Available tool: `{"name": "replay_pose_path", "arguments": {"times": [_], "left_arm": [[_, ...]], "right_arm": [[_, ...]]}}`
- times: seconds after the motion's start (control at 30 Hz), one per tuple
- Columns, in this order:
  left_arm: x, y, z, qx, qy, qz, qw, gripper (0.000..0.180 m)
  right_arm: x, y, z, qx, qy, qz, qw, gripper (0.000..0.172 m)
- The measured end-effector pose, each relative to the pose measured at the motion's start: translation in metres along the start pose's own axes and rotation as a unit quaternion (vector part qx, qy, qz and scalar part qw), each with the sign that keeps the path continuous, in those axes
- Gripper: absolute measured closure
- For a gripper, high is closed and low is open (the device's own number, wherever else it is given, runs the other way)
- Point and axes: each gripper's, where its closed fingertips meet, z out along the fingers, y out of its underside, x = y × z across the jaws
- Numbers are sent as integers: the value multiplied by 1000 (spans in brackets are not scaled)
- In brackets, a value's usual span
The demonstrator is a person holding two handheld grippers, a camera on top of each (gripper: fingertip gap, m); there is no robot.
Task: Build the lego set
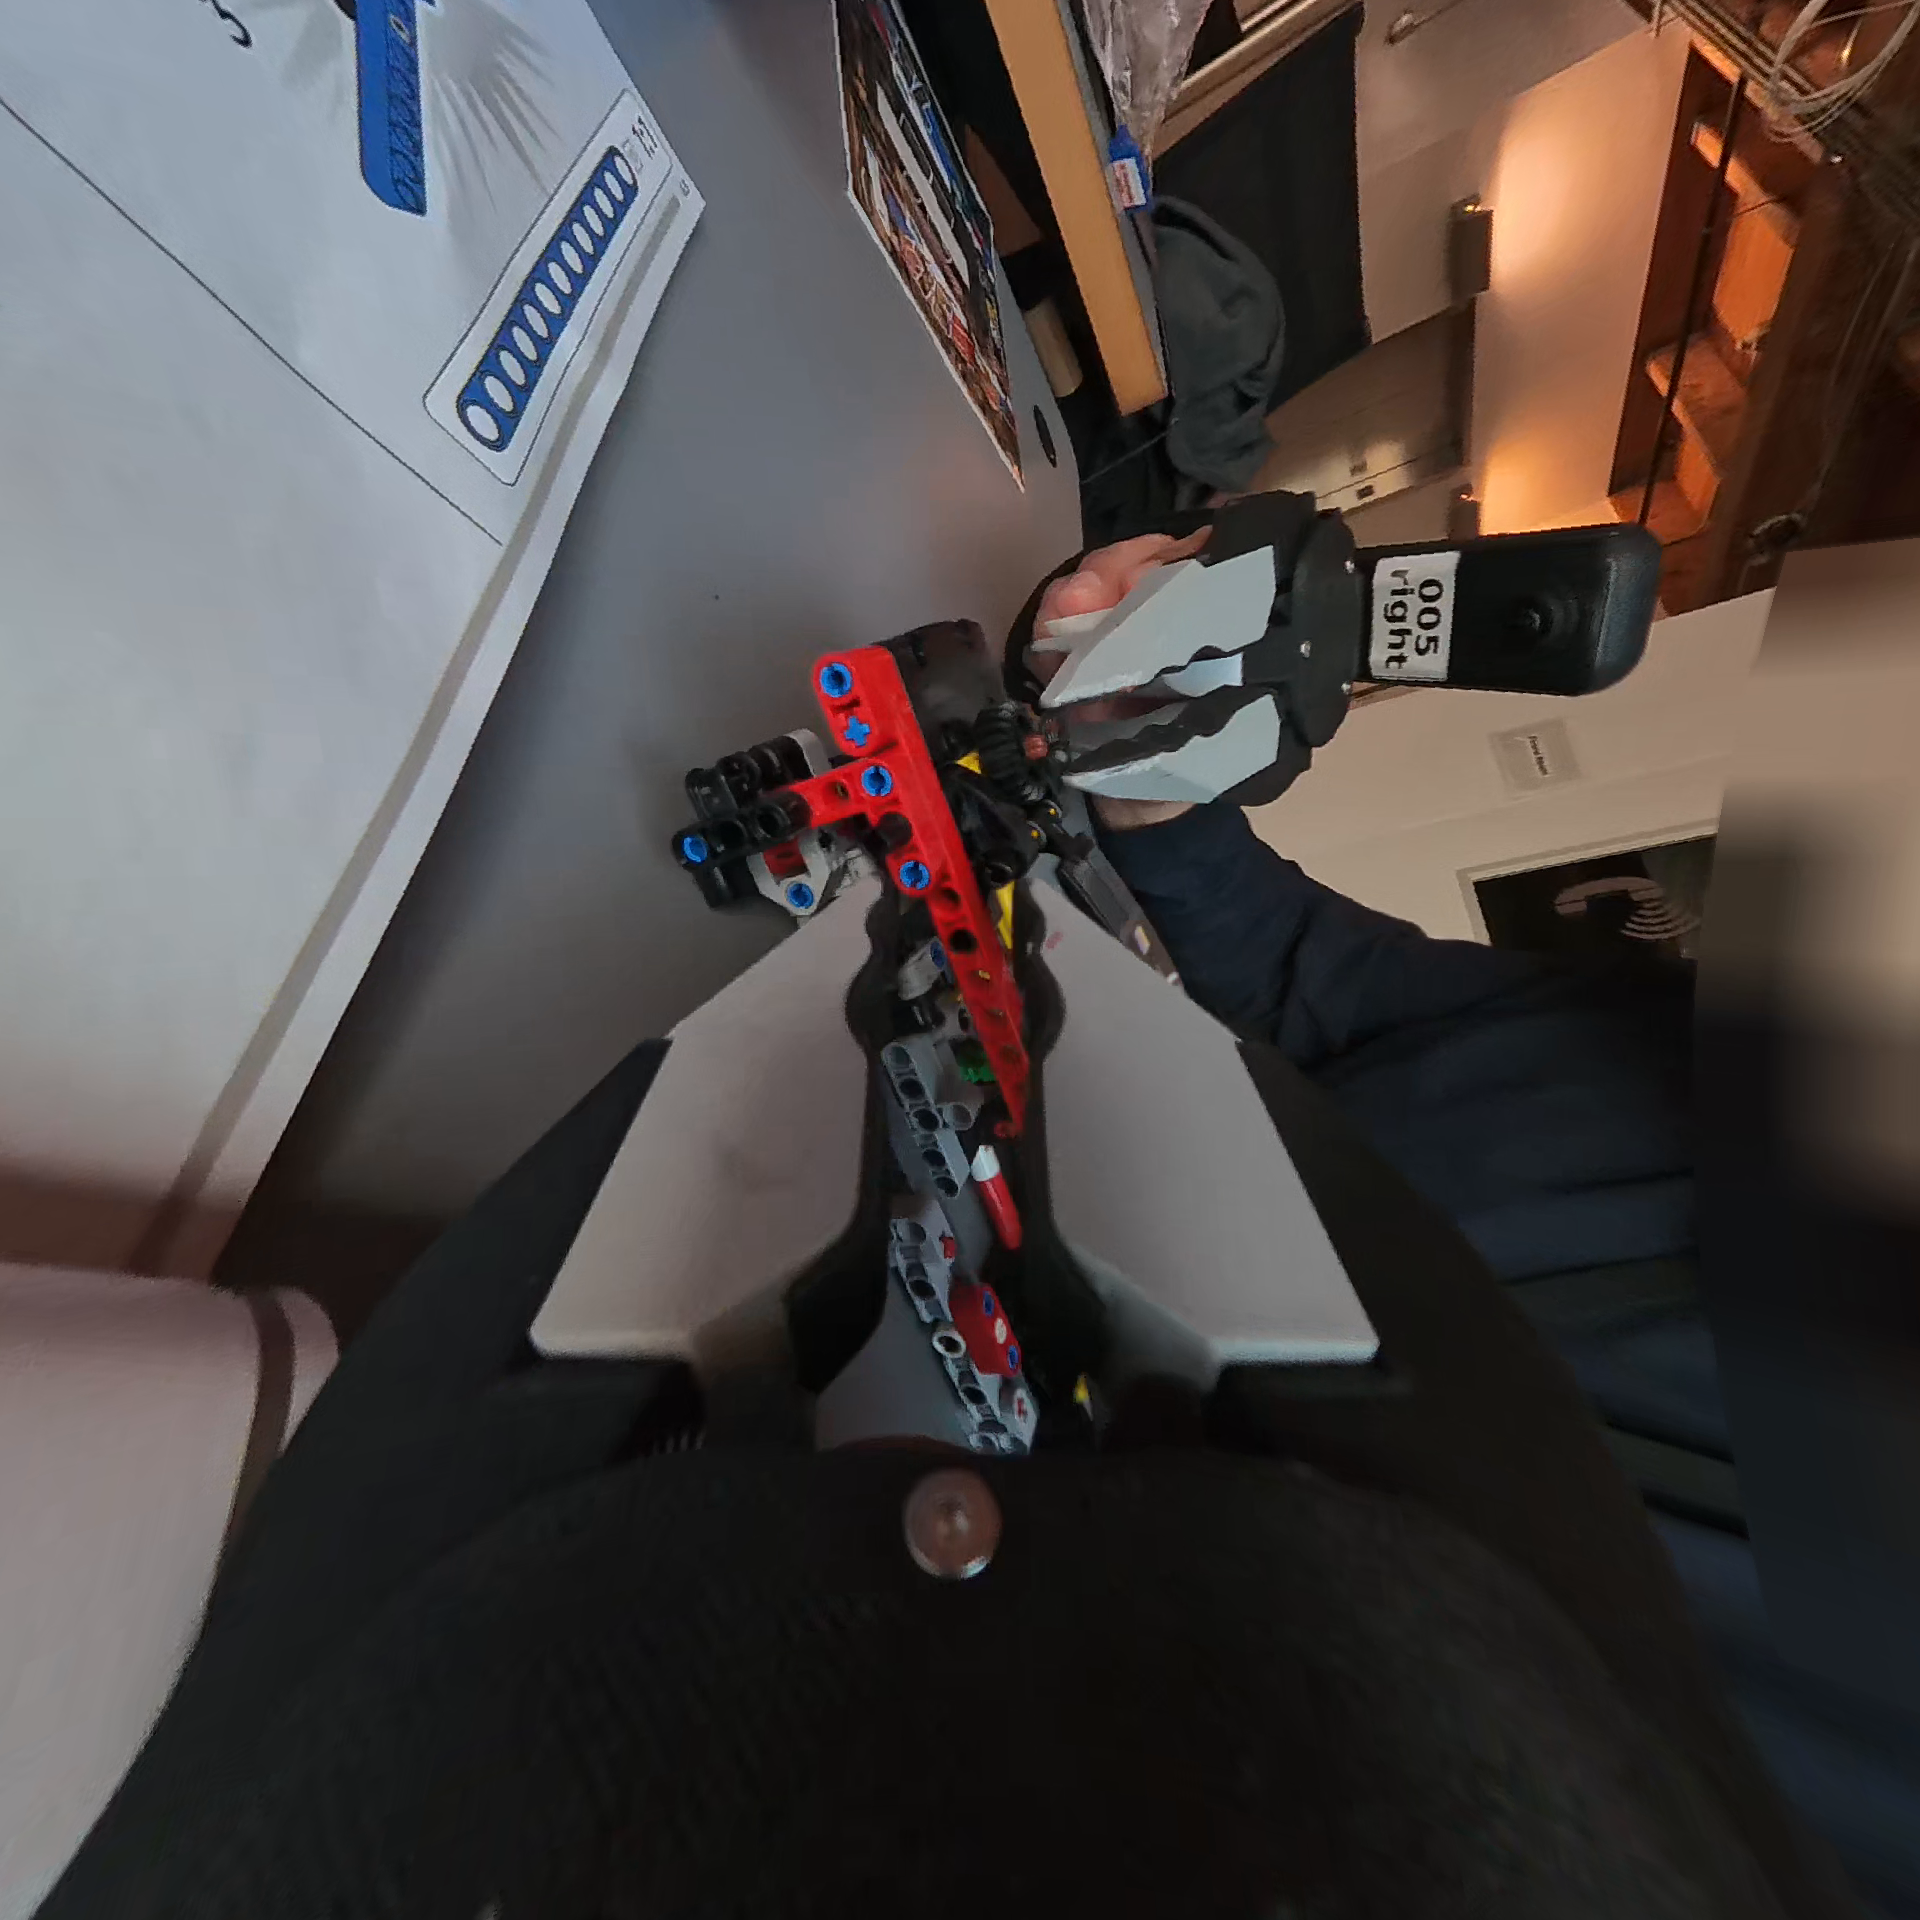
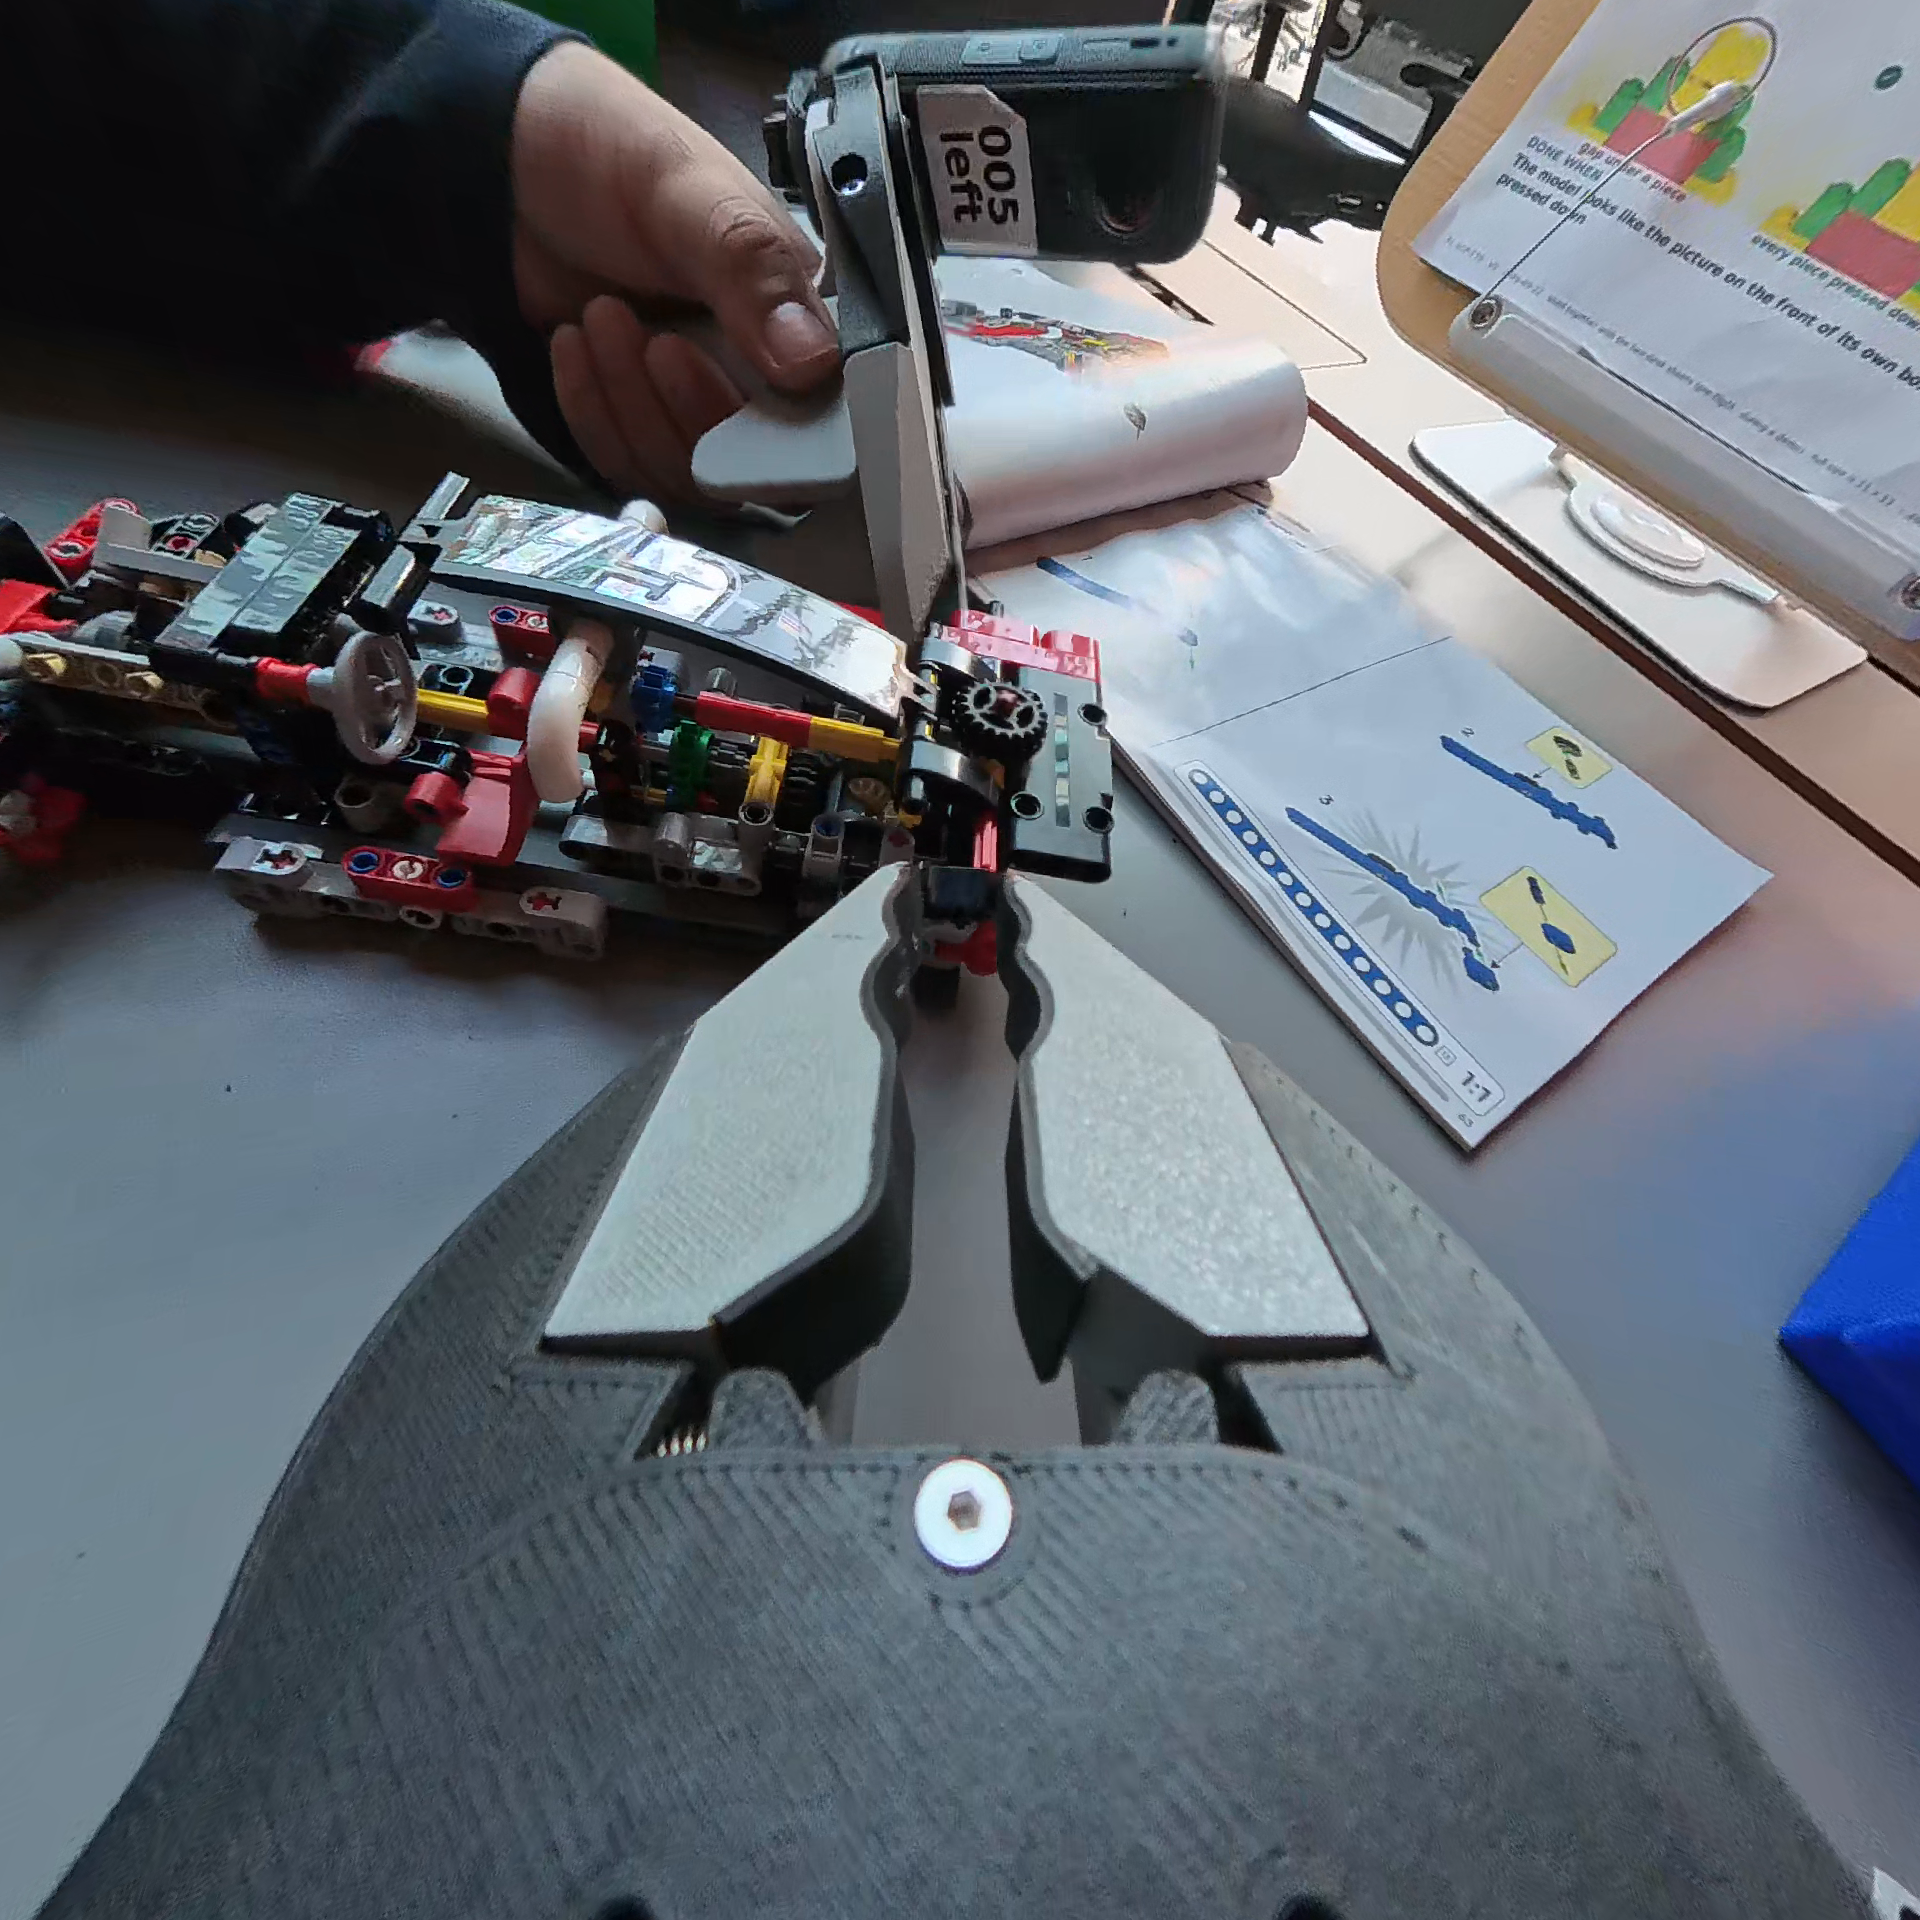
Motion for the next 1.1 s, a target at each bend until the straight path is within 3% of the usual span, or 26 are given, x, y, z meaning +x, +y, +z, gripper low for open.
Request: {"name": "replay_pose_path", "arguments": {"times": [0.33,1.1], "left_arm": [[2,1,3,50,16,-22,998,170],[4,3,3,65,10,-37,997,170]], "right_arm": [[0,3,4,-10,-7,5,1000,160],[3,3,5,-13,-1,16,1000,160]]}}
